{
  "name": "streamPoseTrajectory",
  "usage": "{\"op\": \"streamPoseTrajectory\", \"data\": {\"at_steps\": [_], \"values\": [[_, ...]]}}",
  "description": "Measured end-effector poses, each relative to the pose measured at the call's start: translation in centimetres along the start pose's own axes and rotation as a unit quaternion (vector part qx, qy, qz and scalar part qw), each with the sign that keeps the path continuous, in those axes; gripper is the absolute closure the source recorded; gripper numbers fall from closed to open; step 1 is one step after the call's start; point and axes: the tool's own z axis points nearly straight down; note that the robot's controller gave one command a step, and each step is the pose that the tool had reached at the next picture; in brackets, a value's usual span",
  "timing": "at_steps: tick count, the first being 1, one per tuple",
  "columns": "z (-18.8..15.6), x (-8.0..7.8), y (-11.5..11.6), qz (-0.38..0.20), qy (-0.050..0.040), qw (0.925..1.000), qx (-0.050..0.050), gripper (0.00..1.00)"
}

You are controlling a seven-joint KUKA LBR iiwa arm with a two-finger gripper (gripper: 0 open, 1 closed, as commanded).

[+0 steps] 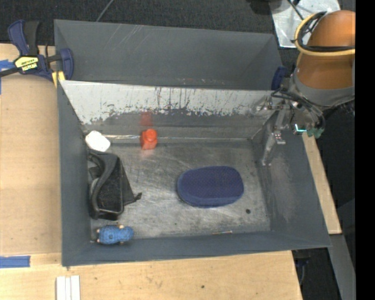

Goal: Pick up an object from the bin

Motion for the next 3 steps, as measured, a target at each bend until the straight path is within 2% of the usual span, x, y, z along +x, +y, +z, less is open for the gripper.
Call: {"op": "streamPoseTrajectory", "data": {"at_steps": [1,2,3], "values": [[10.0,0.8,5.6,-0.062,-0.0080,0.9980,0.002,0.00],[8.3,4.7,14.2,-0.144,-0.0029,0.9896,-0.001,0.00],[7.5,5.6,13.0,-0.145,-0.0016,0.9894,0.000,0.00]]}}
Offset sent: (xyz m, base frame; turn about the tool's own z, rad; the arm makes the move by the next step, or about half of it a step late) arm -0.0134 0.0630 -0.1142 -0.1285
